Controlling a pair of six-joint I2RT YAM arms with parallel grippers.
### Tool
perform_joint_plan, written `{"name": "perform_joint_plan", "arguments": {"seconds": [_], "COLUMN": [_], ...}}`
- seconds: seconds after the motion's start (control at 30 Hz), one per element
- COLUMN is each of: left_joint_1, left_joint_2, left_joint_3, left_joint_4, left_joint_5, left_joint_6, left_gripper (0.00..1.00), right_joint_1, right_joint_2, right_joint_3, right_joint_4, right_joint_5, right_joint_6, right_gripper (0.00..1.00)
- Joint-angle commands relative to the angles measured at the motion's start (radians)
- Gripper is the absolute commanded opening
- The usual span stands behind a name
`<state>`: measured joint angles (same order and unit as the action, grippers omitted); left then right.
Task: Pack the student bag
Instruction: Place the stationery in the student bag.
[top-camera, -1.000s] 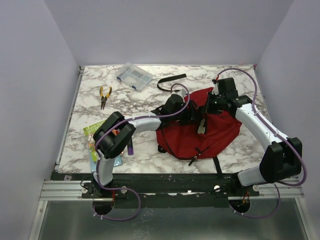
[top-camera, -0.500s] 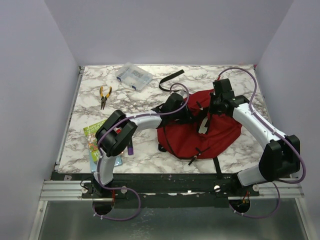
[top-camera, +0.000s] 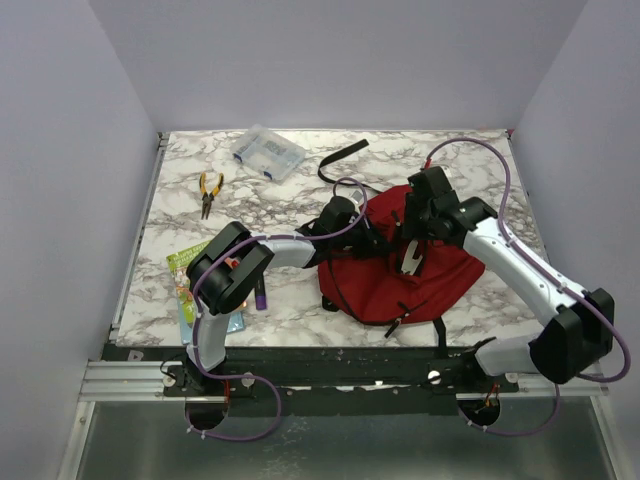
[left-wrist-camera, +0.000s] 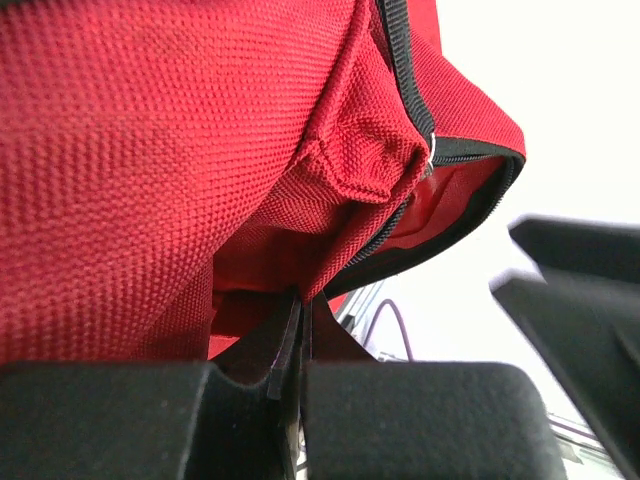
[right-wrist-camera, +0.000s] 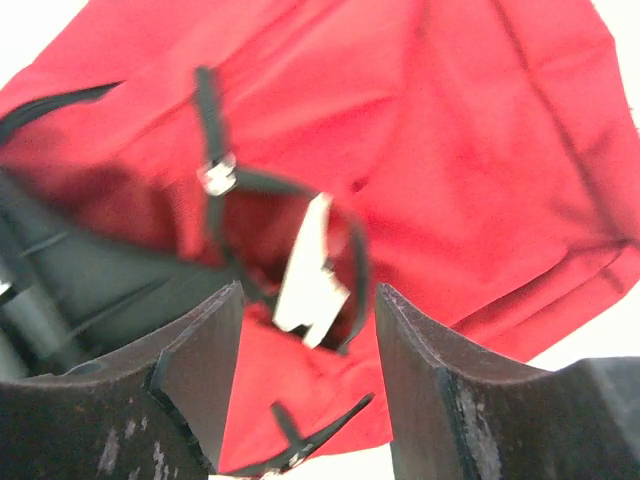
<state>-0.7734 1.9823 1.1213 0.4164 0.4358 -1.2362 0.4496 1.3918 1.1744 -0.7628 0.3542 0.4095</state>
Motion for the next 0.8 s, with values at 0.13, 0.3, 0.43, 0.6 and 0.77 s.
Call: {"name": "perform_joint_plan", "arguments": {"seconds": [0.13,0.3,0.43,0.6,0.77], "left_joint_1": [-0.004,-0.004,-0.004,-0.004,-0.003], "left_joint_2": [0.026,0.022,0.025,0.026,0.026], "left_joint_3": [-0.019,-0.034,-0.04,-0.044,-0.041], "left_joint_4": [0.064,0.066,0.068,0.072,0.074], "left_joint_5": [0.054,0.047,0.045,0.045,0.045], "left_joint_6": [-0.07,-0.076,-0.083,-0.092,-0.095], "left_gripper": [0.0,0.0,0.0,0.0,0.0], "right_joint_1": [0.132,0.124,0.098,0.084,0.081], "right_joint_2": [-0.153,-0.082,-0.005,0.08,0.147], "right_joint_3": [-0.177,-0.201,-0.228,-0.231,-0.236], "right_joint_4": [0.12,0.159,0.23,0.28,0.283], "right_joint_5": [-0.228,0.046,0.128,0.145,0.2], "right_joint_6": [0.283,0.353,0.348,0.363,0.378], "right_gripper": [0.4,0.25,0.25,0.25,0.3]}}
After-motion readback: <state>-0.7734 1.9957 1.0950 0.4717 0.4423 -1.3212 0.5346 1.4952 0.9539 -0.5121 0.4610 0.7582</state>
